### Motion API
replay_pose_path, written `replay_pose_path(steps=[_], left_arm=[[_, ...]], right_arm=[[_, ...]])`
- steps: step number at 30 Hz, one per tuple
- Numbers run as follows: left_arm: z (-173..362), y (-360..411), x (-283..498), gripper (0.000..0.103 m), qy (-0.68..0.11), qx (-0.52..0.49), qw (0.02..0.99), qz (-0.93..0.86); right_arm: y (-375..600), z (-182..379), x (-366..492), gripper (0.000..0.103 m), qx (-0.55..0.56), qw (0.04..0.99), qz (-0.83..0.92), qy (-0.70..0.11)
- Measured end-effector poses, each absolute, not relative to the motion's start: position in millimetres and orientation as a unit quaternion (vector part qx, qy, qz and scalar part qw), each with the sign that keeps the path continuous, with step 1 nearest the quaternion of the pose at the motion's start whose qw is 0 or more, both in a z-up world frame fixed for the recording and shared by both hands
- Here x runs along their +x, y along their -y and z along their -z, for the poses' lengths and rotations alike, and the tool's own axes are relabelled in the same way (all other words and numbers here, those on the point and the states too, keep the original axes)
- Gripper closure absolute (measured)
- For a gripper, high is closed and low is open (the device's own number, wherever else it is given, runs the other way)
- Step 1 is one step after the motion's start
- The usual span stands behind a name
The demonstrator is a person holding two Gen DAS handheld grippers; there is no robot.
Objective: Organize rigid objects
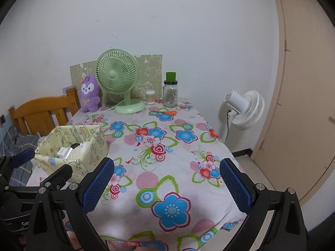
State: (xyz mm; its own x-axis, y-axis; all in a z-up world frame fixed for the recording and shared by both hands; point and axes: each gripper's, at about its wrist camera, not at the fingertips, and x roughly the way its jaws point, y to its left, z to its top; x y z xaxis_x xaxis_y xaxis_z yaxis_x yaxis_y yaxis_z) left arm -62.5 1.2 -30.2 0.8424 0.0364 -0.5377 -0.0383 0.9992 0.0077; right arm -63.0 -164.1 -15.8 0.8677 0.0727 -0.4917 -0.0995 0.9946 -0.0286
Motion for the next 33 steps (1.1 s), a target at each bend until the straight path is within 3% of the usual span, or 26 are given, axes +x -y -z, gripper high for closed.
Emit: replay_pose_path(steps=[33], left_arm=[[31.4,-0.7,-64.2,0.0,-0.284,-0.002,0.959,-0.011]], right_arm=[[160.1,19.0,-62.2,0.0,-0.025,0.965,-0.052,-0.255]])
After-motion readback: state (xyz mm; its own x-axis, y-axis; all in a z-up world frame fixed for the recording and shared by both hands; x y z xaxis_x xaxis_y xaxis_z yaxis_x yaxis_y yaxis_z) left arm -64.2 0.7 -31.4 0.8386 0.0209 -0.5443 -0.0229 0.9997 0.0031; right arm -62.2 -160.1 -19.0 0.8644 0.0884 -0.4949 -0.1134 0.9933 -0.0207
